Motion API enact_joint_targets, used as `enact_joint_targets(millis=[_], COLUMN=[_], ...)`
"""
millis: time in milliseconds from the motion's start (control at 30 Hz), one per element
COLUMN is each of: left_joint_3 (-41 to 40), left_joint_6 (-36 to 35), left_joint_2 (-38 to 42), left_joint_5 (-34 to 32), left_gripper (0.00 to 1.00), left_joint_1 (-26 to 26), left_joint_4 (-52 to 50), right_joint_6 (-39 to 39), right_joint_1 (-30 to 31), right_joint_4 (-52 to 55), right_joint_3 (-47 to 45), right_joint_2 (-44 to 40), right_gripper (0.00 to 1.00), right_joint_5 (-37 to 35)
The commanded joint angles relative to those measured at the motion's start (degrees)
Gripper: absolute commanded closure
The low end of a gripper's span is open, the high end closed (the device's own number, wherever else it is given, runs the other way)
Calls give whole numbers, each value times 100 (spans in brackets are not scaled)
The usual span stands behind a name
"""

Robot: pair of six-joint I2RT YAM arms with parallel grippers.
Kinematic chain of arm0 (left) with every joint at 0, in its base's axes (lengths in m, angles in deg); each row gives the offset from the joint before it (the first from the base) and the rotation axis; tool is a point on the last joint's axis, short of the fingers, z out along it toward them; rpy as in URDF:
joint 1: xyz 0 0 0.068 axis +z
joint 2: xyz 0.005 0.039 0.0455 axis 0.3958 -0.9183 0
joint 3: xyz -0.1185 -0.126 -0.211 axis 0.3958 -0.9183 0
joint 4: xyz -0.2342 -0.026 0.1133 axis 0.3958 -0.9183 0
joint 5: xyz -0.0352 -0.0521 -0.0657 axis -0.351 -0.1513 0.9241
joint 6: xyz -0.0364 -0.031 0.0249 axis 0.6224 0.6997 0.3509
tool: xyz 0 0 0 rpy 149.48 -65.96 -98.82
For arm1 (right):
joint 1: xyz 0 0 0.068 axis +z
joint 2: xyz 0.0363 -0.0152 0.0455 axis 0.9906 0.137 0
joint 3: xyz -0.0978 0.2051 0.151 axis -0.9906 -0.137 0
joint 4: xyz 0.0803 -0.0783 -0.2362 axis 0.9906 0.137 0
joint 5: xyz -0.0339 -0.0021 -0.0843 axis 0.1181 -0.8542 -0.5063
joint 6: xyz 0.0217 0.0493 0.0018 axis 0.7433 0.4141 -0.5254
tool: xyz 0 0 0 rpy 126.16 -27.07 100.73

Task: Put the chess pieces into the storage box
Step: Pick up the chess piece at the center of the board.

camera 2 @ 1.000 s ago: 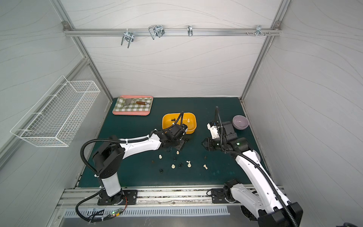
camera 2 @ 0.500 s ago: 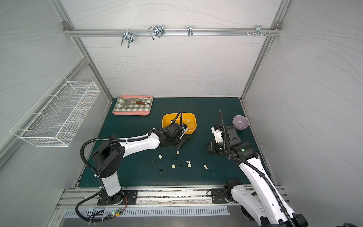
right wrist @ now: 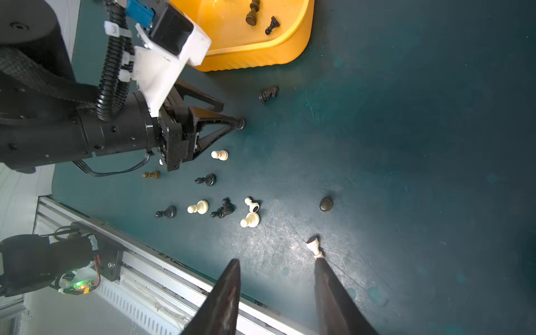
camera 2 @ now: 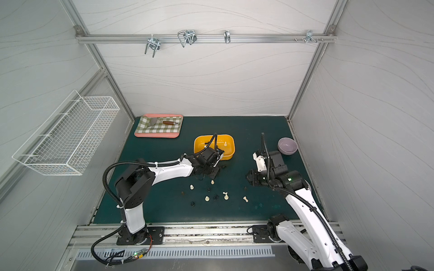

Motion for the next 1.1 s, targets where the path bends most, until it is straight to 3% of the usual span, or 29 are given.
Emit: enact_joint_targets(millis=[0, 533, 767, 1067], left_joint_3=[16, 31, 73, 143], left_joint_6=[-54, -86, -133, -220], left_joint_2=[-101, -296, -302, 207], left_joint_5=[78, 98, 159, 338], left_gripper=[63, 76, 90, 95], left_joint_1=[18, 18, 18, 57], left_joint_4=[223, 268, 280, 16], right_joint_6=[26, 32, 32, 32], right_joint_1=[-20, -25, -25, -22], right_joint_4=[145, 165, 162, 195], right_joint_3=[-67, -84, -93, -84], right_joint_2=[-59, -63, -46, -39], right_gripper=[56, 56, 56, 56], right_joint_5=[22, 5, -11, 4])
